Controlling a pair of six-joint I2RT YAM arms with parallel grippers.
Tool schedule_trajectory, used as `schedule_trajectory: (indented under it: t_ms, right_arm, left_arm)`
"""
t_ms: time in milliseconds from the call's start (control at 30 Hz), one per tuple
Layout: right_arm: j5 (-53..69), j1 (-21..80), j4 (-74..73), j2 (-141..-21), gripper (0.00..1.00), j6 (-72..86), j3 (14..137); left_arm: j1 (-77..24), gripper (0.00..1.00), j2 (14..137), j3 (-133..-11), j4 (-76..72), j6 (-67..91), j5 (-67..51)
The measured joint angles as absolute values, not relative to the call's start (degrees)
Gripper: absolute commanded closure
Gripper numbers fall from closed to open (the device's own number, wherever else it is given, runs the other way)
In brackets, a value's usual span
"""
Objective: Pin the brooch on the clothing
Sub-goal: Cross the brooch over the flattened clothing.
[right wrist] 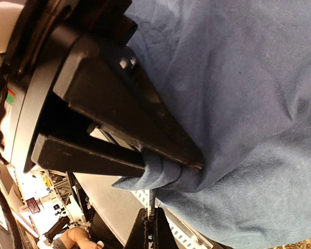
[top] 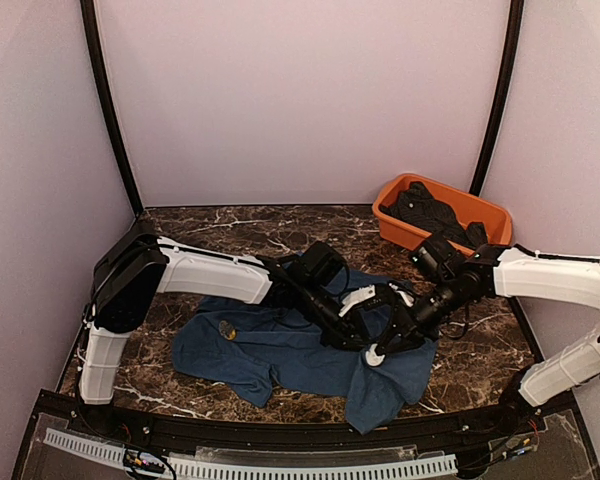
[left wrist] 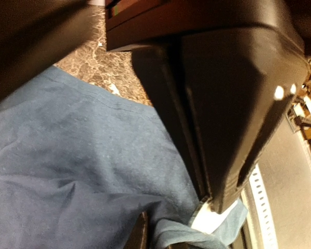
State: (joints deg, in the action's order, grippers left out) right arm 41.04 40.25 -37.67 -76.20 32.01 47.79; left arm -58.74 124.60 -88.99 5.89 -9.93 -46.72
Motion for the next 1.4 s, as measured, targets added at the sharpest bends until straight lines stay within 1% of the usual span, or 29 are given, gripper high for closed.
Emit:
schedule_trajectory:
  t_ms: [33, 67, 167, 200, 267, 300, 400, 467, 667, 733, 933, 1200, 1400]
  right_arm:
    - [41.4, 39.9, -37.7, -76.2, 1.00, 32.0, 47.7]
    - [41.5, 39.6, -37.7, -76.2, 1.00, 31.9, 47.6]
    - [42.6, 39.0, -37.8, -76.2, 1.00, 31.5, 47.2]
    - [42.9, 38.9, -38.0, -76.2, 1.00, 31.3, 47.1]
    - [43.4, 38.5, -38.2, -76.2, 1.00, 30.6, 47.0]
    - [43.7, 38.3, -38.3, -76.1, 1.00, 30.4, 47.0]
    - [43.9, 37.8, -38.8, -75.9, 1.00, 29.6, 47.0]
    - [44.0, 37.5, -39.0, -75.5, 1.00, 29.1, 46.9]
    - [44.5, 36.7, -39.0, -74.9, 1.00, 27.9, 46.7]
    - [43.1, 36.3, -38.6, -75.0, 1.00, 27.7, 46.6]
    - [40.9, 35.6, -38.2, -75.0, 1.00, 27.5, 46.5]
    - [41.2, 35.6, -37.8, -75.0, 1.00, 27.5, 46.5]
    - [42.2, 35.6, -37.7, -75.0, 1.00, 27.5, 46.8]
  left_arm:
    - [-58.7, 0.77, 124.6, -89.0, 5.7, -9.9, -46.3]
    - [-58.7, 0.75, 124.6, -88.9, 5.5, -9.8, -46.0]
    - [-58.7, 0.64, 124.6, -88.7, 4.7, -9.8, -45.2]
    - [-58.7, 0.62, 124.6, -88.6, 4.5, -9.9, -44.8]
    - [-58.6, 0.56, 124.6, -88.5, 4.0, -9.7, -44.4]
    - [-58.6, 0.51, 124.6, -88.4, 3.6, -9.6, -44.2]
    - [-58.3, 0.41, 124.4, -87.9, 2.6, -9.3, -43.9]
    - [-57.9, 0.32, 123.8, -87.1, 1.8, -8.8, -43.9]
    - [-56.3, 0.16, 121.4, -84.0, -1.7, -6.8, -44.6]
    - [-55.8, 0.11, 120.5, -83.0, -3.1, -5.5, -47.1]
    - [-55.4, 0.02, 117.2, -82.6, -7.5, -2.7, -51.7]
    - [-55.0, 0.01, 116.5, -82.3, -10.3, -1.1, -54.7]
    - [-56.7, 0.01, 117.1, -83.6, -4.5, -5.7, -52.9]
